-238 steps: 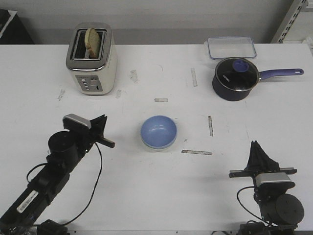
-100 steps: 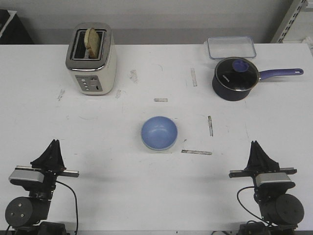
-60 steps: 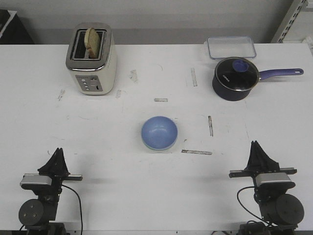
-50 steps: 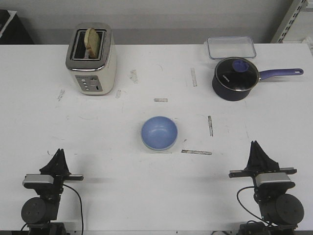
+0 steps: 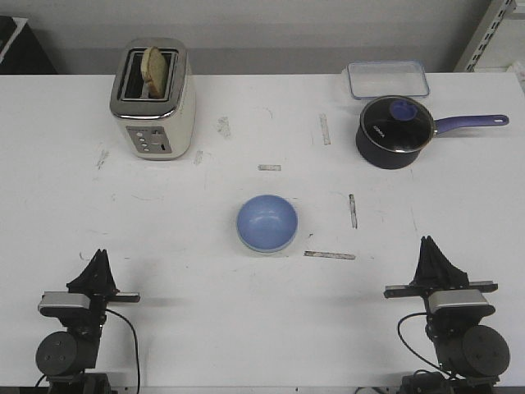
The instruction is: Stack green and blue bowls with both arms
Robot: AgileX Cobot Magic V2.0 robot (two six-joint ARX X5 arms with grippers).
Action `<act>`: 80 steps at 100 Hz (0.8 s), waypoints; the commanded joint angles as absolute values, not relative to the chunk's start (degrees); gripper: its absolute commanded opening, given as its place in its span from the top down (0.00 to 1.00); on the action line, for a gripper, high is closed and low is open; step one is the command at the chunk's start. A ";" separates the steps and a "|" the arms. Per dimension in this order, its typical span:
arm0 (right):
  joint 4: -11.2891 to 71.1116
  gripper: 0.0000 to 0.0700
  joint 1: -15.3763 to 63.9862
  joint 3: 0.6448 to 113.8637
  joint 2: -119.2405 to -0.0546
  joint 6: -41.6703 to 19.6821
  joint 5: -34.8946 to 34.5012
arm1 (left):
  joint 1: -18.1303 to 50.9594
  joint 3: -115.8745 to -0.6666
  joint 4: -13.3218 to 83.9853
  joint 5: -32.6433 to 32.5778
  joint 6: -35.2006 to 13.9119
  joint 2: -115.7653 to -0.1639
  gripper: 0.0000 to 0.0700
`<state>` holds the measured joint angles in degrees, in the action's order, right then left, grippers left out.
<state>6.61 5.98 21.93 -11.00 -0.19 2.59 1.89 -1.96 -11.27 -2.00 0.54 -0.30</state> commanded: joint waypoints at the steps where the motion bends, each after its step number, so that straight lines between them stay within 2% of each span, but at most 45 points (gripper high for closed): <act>1: 6.07 0.98 6.02 22.20 -10.92 0.05 2.59 | 1.78 -0.71 -12.08 -2.13 0.80 -0.19 1.00; 80: 6.33 0.98 6.02 22.20 -10.92 0.08 3.49 | 1.78 -0.71 -12.05 -2.13 0.80 -0.19 1.00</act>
<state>6.63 5.98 21.93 -11.00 -0.19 2.61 1.89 -1.96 -11.29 -2.00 0.54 -0.30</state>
